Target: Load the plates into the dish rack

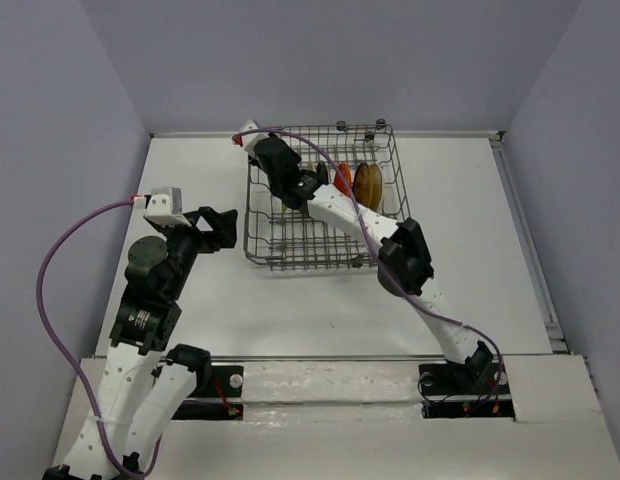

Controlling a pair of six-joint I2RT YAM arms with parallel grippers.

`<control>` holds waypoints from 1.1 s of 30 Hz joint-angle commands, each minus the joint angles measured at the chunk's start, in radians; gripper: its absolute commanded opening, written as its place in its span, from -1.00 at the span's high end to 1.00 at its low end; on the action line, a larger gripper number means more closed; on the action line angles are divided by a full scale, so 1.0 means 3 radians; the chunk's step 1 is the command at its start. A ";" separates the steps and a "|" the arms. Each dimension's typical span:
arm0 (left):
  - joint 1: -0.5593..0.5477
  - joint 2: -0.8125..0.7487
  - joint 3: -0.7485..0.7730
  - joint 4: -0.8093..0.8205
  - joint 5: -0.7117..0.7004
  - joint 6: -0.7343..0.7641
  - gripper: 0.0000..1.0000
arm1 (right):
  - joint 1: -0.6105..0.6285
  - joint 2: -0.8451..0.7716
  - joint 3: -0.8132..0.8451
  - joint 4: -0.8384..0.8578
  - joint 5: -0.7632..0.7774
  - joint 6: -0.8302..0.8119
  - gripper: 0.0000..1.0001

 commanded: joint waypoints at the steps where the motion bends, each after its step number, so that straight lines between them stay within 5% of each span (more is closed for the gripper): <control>1: -0.0016 0.0012 0.0019 0.0115 -0.0034 0.0041 -0.98 | 0.0021 -0.0112 -0.0048 0.0265 0.0067 -0.0081 0.86; 23: -0.0021 0.0053 0.0014 0.0120 -0.0024 0.0041 -0.98 | -0.0076 0.0241 -0.0043 0.0433 0.0026 0.0098 0.84; 26: -0.0021 0.0053 0.0009 0.0125 -0.0019 0.0041 -0.98 | -0.0076 0.0236 -0.0104 0.0546 0.0128 0.0113 0.65; 30: -0.0021 0.0048 -0.0001 0.0130 -0.0024 0.0041 -0.98 | -0.0076 0.0170 -0.0145 0.0613 0.0266 0.0159 -0.09; 33: -0.0021 0.0048 -0.0006 0.0135 -0.0024 0.0041 -0.98 | -0.0076 0.0021 -0.0222 0.0649 0.0307 0.0220 -0.38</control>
